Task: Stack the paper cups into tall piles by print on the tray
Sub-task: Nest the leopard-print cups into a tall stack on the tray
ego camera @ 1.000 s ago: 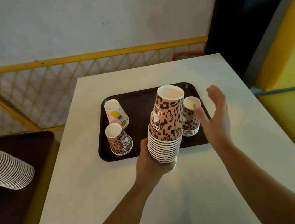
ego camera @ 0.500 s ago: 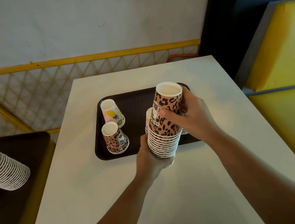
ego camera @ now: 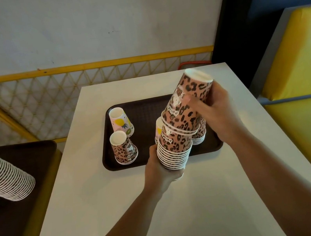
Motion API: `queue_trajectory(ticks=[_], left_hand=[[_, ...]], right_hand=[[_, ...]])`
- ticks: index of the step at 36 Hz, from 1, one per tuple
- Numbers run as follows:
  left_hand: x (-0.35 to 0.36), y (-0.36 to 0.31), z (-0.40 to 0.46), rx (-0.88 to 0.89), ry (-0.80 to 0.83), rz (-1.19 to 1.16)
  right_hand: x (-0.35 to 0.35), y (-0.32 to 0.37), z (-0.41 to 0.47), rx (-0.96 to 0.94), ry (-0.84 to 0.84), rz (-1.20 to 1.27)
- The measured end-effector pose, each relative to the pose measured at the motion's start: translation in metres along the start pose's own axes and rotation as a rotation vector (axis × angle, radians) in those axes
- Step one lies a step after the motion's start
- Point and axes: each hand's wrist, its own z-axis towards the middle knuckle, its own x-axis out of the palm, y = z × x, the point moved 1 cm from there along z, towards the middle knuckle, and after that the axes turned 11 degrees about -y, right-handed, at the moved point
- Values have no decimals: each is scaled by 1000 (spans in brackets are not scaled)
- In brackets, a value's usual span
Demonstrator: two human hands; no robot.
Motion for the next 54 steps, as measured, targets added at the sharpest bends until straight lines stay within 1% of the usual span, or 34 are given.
queue_trajectory(ticks=[2, 4, 6, 7, 9, 11, 13, 17, 21, 23, 25, 26, 28, 30, 33, 35, 49, 54], left_hand=[[0, 2, 0, -12, 0, 0], [-1, 3, 0, -20, 0, -1], [-1, 5, 0, -24, 0, -1], [-1, 6, 0, -26, -2, 0], [-1, 7, 1, -29, -4, -1], [-1, 8, 2, -36, -4, -3], [0, 9, 4, -45, -3, -5], [2, 8, 6, -59, 3, 1], [2, 6, 8, -70, 4, 0], [2, 5, 8, -73, 6, -4], [2, 3, 8, -74, 7, -6], [2, 3, 8, -69, 5, -6], [2, 3, 8, -46, 4, -1], [3, 1, 8, -31, 7, 10], [4, 0, 8, -32, 6, -5], [5, -1, 8, -29, 5, -9], [7, -2, 6, -11, 18, 33], [12, -3, 6, -24, 28, 29]], right_hand=[[-8, 5, 8, 38, -48, 167], [-18, 9, 19, 67, -133, 323], [-27, 6, 31, 101, -236, 398], [-30, 2, 36, 101, -291, 376], [-31, -9, 44, 57, -368, 234], [-26, -28, 48, 24, -388, 59], [-23, -51, 48, 29, -370, -59], [-15, -88, 42, 64, -277, -237], [-9, -100, 33, 70, -172, -326], [-7, -95, 29, 15, -196, -347], [-5, -80, 22, -59, -247, -312], [-3, -72, 18, -97, -240, -276], [2, -57, 9, -132, -136, -201], [8, -45, 1, -138, 8, -208], [15, -34, -9, -61, 166, -210], [17, -30, -14, -19, 205, -215], [9, -30, -11, -14, 40, -178], [2, -24, -3, 89, -18, -74]])
